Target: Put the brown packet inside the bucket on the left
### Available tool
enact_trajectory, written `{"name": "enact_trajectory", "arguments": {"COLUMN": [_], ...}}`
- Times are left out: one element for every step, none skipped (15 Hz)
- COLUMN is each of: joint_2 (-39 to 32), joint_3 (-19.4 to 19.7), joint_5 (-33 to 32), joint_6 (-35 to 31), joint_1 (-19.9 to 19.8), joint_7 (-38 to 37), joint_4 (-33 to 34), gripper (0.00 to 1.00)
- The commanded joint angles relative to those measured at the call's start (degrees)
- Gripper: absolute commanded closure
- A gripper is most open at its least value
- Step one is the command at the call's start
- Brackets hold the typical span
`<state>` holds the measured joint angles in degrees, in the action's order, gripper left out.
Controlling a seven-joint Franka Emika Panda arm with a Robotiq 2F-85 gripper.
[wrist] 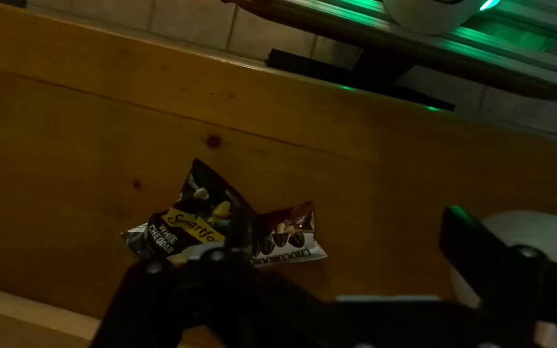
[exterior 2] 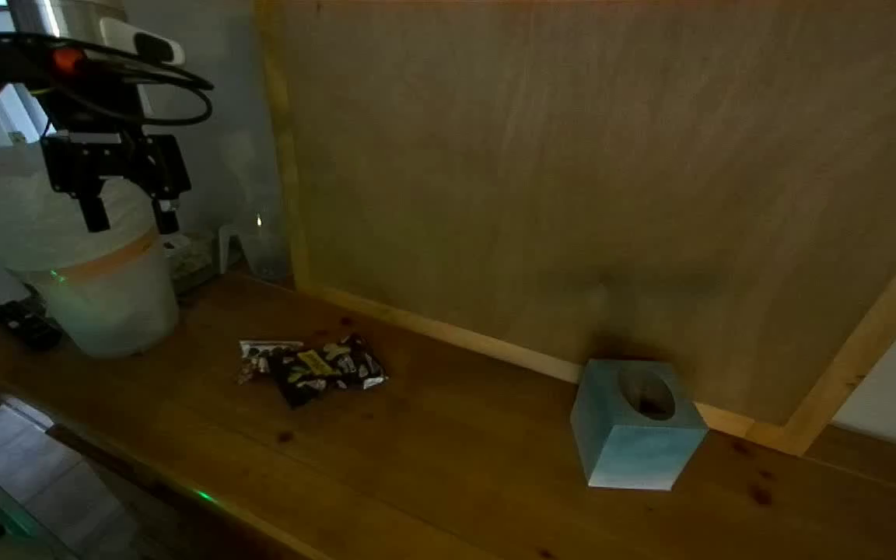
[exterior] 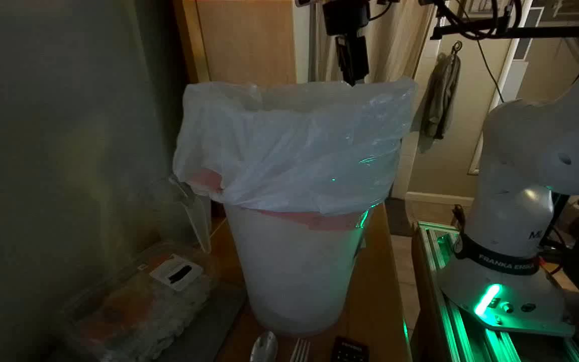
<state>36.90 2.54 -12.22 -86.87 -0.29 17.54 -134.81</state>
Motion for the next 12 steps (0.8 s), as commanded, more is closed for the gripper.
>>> {"name": "enact_trajectory", "arguments": {"joint_2": [0.0, 0.0, 0.0, 0.0, 0.0, -1.9, -3.1, -4.1, -5.1, -6.2, -7.5, -8.7], "joint_3": [0.8, 0.8, 0.8, 0.8, 0.8, 0.8, 1.0, 1.4, 1.7, 2.2, 2.6, 2.8], "joint_5": [-0.4, -0.4, -0.4, -0.4, -0.4, -0.2, 0.3, 0.6, 0.9, 1.1, 1.3, 1.6], "joint_6": [0.2, 0.2, 0.2, 0.2, 0.2, 0.4, -0.3, -0.4, -1.2, -1.7, -2.6, -3.4], "joint_1": [1.1, 1.1, 1.1, 1.1, 1.1, 0.2, -0.2, -0.1, -0.3, -0.4, -0.5, -0.7], "joint_7": [-0.5, -0.5, -0.5, -0.5, -0.5, -2.8, -4.4, -4.5, -5.6, -5.8, -6.4, -7.2], "joint_4": [0.1, 0.1, 0.1, 0.1, 0.1, 0.5, 0.4, 0.2, 0.0, -0.4, -0.8, -1.0], "gripper": [0.00, 0.00, 0.00, 0.00, 0.00, 0.00, 0.00, 0.00, 0.00, 0.00, 0.00, 0.00]}}
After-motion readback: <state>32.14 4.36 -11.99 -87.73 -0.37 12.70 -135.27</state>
